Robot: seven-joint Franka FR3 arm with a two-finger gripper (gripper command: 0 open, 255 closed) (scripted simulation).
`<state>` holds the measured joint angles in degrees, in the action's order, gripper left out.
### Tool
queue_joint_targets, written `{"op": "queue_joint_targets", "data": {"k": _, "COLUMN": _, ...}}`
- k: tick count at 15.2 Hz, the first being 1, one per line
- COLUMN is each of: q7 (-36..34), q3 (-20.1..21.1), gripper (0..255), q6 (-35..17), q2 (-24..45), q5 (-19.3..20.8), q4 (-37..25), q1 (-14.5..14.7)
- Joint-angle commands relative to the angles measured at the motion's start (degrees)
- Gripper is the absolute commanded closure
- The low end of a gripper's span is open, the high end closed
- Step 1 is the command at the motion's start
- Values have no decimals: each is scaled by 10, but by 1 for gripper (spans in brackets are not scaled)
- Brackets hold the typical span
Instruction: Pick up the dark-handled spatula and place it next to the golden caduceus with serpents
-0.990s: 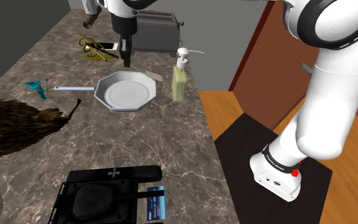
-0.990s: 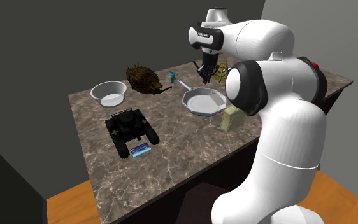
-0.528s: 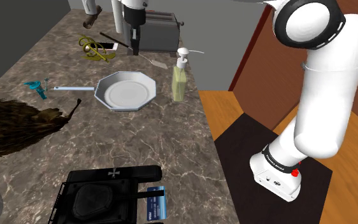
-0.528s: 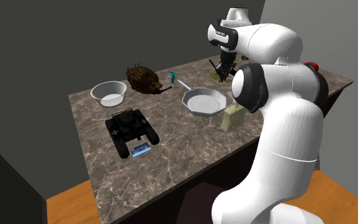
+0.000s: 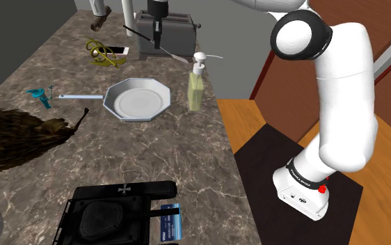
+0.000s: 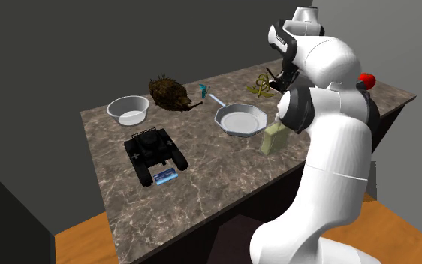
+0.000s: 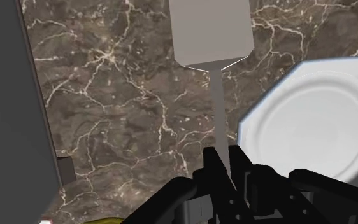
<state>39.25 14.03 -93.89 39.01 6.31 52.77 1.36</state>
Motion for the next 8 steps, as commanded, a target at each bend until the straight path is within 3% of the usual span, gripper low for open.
{"op": "queue_joint_targets", "data": {"k": 1, "q7": 11, "q3": -4, "gripper": 255, "q6": 10, "q2": 27, "q5": 3, "q4": -37, "q1": -3}}
{"op": "queue_joint_targets", "data": {"k": 8, "q7": 10, "q3": -2, "gripper": 255, "q6": -59, "q2": 7, "q5": 0, "q4": 53, "q1": -13}}
